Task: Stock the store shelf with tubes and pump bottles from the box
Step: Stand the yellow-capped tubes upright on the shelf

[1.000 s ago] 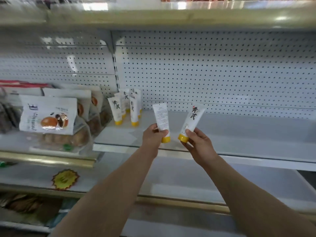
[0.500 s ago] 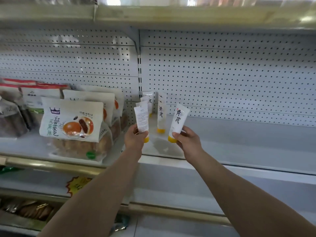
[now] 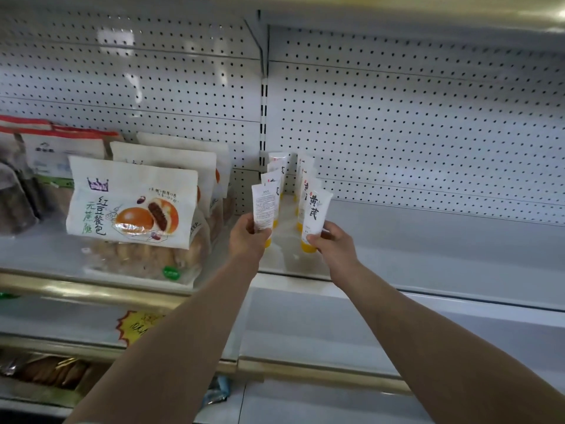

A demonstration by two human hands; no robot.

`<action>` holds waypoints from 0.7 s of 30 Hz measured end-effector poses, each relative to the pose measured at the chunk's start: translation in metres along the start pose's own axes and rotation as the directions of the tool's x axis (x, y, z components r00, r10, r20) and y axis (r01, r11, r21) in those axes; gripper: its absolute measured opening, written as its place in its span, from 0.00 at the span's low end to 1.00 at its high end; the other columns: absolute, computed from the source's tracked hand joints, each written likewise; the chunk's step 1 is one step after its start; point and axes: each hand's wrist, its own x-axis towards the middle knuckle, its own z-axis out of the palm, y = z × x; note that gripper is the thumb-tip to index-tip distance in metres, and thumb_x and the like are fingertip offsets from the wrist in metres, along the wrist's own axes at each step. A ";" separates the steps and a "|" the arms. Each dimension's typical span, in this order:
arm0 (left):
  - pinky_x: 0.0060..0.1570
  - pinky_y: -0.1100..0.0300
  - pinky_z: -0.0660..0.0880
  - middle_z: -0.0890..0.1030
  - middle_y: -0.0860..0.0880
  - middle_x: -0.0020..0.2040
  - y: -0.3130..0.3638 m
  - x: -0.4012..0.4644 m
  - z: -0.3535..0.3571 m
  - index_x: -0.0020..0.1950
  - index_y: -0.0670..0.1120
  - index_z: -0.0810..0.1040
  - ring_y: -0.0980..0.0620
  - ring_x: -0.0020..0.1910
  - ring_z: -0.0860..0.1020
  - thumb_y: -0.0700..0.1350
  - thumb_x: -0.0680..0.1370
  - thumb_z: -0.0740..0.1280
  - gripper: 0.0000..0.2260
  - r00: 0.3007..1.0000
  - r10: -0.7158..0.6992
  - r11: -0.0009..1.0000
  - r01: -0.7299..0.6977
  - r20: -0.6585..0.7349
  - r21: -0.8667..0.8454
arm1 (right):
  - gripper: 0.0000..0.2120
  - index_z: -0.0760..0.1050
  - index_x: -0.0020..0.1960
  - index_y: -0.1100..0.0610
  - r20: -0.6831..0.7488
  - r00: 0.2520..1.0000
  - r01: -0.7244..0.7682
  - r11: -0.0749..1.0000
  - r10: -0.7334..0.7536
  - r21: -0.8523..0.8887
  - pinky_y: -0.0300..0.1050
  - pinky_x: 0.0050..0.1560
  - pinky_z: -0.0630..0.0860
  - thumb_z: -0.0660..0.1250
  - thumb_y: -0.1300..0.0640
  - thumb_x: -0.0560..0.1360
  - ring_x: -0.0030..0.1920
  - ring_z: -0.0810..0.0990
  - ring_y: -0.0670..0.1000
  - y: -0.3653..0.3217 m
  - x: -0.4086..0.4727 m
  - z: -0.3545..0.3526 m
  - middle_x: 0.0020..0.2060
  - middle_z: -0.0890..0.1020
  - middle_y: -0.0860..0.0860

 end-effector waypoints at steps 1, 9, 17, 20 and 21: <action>0.52 0.54 0.79 0.83 0.51 0.48 -0.002 0.001 0.000 0.55 0.49 0.78 0.51 0.48 0.81 0.33 0.73 0.72 0.16 1.000 0.004 1.000 -0.004 0.011 -0.001 | 0.22 0.76 0.66 0.55 -0.002 1.000 -0.001 1.000 0.001 -0.021 0.37 0.49 0.77 0.71 0.69 0.74 0.50 0.82 0.48 0.001 0.000 0.001 0.53 0.83 0.51; 0.45 0.63 0.75 0.81 0.52 0.49 -0.009 0.002 0.001 0.61 0.47 0.77 0.54 0.47 0.79 0.35 0.74 0.71 0.17 0.994 0.033 0.996 -0.040 0.102 0.074 | 0.21 0.76 0.66 0.55 -0.033 0.999 -0.009 0.988 0.004 -0.153 0.38 0.48 0.78 0.70 0.66 0.74 0.55 0.82 0.50 0.016 0.005 0.000 0.58 0.83 0.51; 0.47 0.62 0.70 0.78 0.54 0.51 -0.009 -0.003 0.008 0.65 0.47 0.74 0.55 0.48 0.77 0.37 0.77 0.68 0.17 0.995 0.045 0.983 -0.059 0.087 0.173 | 0.23 0.75 0.67 0.52 -0.037 0.999 -0.023 0.977 0.015 -0.212 0.52 0.61 0.79 0.72 0.62 0.74 0.57 0.82 0.50 0.020 0.009 0.001 0.59 0.83 0.49; 0.49 0.61 0.70 0.78 0.54 0.52 -0.008 -0.005 0.012 0.66 0.46 0.73 0.54 0.50 0.77 0.36 0.78 0.68 0.17 0.997 0.040 0.982 -0.051 0.066 0.181 | 0.23 0.75 0.67 0.51 -0.019 1.000 -0.009 0.977 0.005 -0.213 0.51 0.61 0.79 0.72 0.62 0.73 0.55 0.82 0.49 0.020 0.008 0.000 0.57 0.83 0.48; 0.49 0.61 0.70 0.78 0.54 0.52 -0.008 -0.006 0.013 0.66 0.46 0.73 0.53 0.51 0.77 0.36 0.78 0.68 0.17 0.997 0.042 0.981 -0.052 0.058 0.186 | 0.23 0.75 0.66 0.51 -0.013 1.000 -0.004 0.977 0.002 -0.213 0.51 0.61 0.79 0.72 0.62 0.73 0.54 0.82 0.48 0.020 0.007 -0.001 0.56 0.83 0.48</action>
